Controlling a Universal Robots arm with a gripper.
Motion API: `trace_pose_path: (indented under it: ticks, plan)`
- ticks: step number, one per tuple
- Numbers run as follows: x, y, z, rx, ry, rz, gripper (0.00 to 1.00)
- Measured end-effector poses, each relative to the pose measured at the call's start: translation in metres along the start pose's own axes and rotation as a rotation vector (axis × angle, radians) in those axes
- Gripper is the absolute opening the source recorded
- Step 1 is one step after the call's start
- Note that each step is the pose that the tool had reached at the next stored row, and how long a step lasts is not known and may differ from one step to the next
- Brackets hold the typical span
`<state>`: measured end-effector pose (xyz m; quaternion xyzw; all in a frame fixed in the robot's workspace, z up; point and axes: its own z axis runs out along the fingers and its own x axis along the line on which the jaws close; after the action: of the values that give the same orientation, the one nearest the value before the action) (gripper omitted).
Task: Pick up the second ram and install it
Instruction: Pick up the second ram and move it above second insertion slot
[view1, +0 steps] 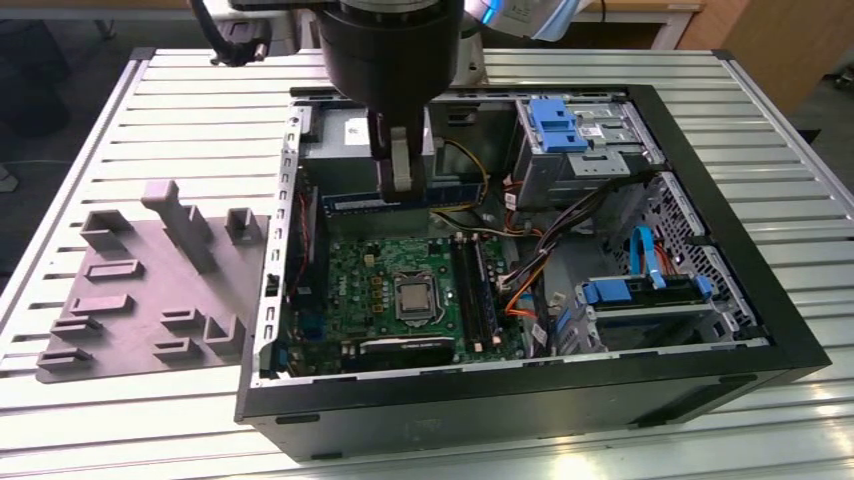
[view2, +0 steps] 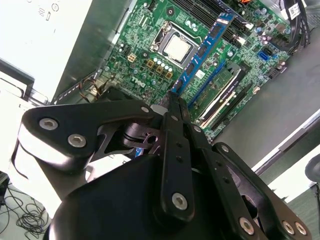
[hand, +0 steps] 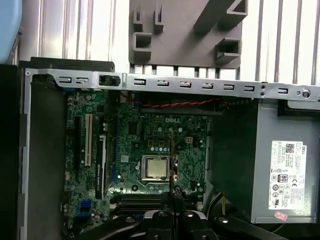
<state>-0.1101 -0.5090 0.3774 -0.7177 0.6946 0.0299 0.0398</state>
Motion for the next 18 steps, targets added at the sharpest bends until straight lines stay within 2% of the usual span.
trace_pose_path:
  ticks: [6,7,13,18]
  plan:
    - [0.0005,-0.0040,0.0033,-0.0071,-0.0003,0.001,0.12]
    - [0.0007,-0.0070,0.0050,-0.0118,-0.0003,0.001,0.12]
    - [0.0013,-0.0110,0.0090,-0.0223,-0.0005,0.002,0.12]
    - [0.0016,-0.0121,0.0119,-0.0258,-0.0007,0.003,0.12]
